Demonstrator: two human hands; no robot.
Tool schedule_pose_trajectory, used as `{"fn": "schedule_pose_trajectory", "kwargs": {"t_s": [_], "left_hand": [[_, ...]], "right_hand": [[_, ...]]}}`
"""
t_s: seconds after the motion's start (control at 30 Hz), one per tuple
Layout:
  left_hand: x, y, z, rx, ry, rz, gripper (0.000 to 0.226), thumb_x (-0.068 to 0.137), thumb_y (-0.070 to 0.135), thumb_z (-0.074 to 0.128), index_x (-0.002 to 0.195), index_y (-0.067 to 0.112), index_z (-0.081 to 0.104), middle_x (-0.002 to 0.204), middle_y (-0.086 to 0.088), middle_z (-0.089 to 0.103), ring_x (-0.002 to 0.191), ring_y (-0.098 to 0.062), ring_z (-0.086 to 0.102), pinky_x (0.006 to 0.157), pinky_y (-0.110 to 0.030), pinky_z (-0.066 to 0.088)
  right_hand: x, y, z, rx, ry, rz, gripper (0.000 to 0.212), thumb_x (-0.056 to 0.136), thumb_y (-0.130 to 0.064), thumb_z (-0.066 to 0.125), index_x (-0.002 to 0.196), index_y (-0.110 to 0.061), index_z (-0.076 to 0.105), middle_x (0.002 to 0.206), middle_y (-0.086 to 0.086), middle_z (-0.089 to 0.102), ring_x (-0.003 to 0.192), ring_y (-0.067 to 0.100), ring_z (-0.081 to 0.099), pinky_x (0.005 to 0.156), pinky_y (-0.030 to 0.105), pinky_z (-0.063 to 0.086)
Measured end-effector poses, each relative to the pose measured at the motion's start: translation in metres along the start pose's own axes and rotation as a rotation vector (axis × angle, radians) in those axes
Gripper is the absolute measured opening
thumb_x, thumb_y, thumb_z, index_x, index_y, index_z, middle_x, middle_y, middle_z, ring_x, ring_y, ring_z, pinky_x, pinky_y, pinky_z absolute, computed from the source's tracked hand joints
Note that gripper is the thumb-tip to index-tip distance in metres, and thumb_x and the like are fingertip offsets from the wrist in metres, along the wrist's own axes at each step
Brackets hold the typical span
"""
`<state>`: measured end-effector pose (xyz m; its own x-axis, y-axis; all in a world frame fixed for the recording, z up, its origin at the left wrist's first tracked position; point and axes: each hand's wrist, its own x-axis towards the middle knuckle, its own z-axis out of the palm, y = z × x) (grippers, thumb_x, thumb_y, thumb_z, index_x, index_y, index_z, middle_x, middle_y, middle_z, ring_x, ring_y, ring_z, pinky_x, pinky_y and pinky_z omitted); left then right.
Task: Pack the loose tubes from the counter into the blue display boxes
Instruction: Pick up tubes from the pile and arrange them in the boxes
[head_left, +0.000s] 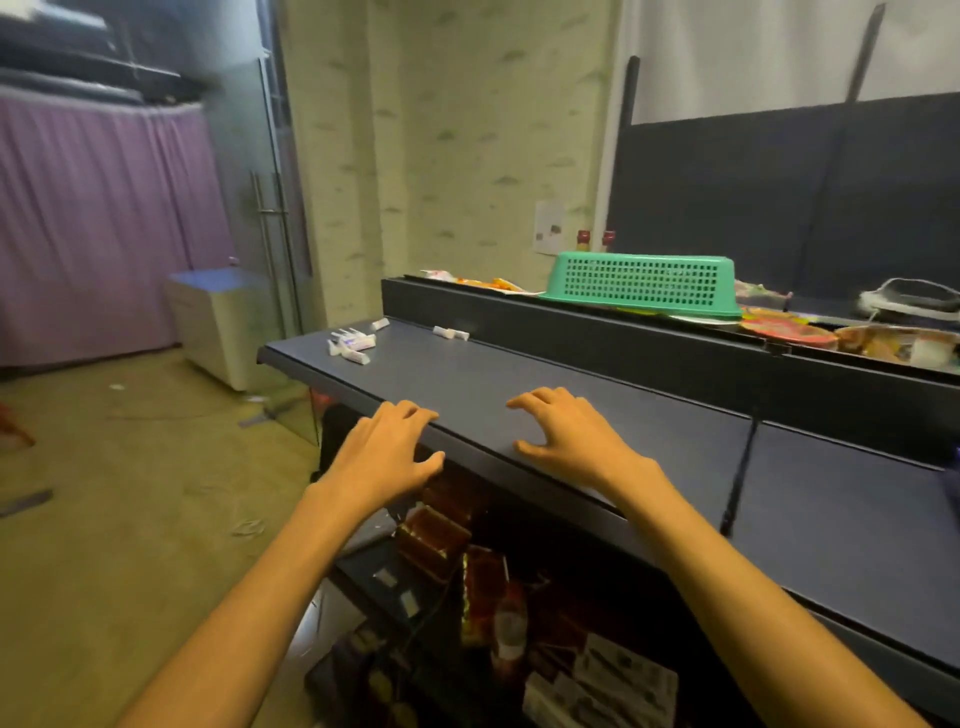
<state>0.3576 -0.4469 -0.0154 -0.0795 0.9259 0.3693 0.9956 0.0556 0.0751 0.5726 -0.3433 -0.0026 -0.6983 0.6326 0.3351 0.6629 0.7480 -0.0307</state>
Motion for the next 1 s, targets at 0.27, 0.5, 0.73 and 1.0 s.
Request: {"fn": "schedule_pose_trajectory", "kwargs": {"t_s": [0.27,0.5,0.73,1.0], "left_hand": [[0.089,-0.124,0.019,0.038,-0.022,-0.016,0.060,0.090,0.050,0.054,0.143,0.025,0.040,0.142,0.001,0.045,0.129,-0.019,0.041,0.103,-0.039,0.040],[0.160,-0.209,0.032,-0.015,-0.017,-0.009,0.052,0.090,0.046,0.056,0.138,0.028,0.045,0.141,0.002,0.046,0.126,-0.018,0.044,0.101,-0.038,0.041],[0.225,-0.289,0.057,-0.062,-0.027,0.051,0.057,0.091,0.041,0.057,0.144,0.025,0.040,0.143,0.000,0.046,0.127,-0.020,0.043,0.100,-0.035,0.040],[0.299,-0.361,0.082,-0.089,-0.077,0.229,0.058,0.089,0.045,0.059,0.140,0.025,0.044,0.138,0.001,0.050,0.123,-0.018,0.046,0.098,-0.034,0.042]], "right_hand": [[0.143,-0.018,0.054,0.008,-0.014,0.002,0.053,0.094,-0.041,0.056,0.142,-0.025,0.040,0.146,0.001,0.043,0.132,0.022,0.037,0.104,0.039,0.035],[0.243,-0.032,0.080,0.013,-0.022,0.037,0.053,0.094,-0.040,0.057,0.142,-0.025,0.041,0.148,0.001,0.041,0.134,0.021,0.037,0.107,0.039,0.034],[0.324,-0.049,0.111,0.010,-0.052,0.115,0.054,0.092,-0.037,0.061,0.141,-0.024,0.042,0.148,0.001,0.041,0.134,0.020,0.038,0.108,0.039,0.036],[0.375,-0.067,0.137,-0.004,-0.007,0.325,0.054,0.091,-0.038,0.062,0.140,-0.024,0.045,0.146,0.002,0.044,0.132,0.021,0.041,0.107,0.038,0.038]]}}
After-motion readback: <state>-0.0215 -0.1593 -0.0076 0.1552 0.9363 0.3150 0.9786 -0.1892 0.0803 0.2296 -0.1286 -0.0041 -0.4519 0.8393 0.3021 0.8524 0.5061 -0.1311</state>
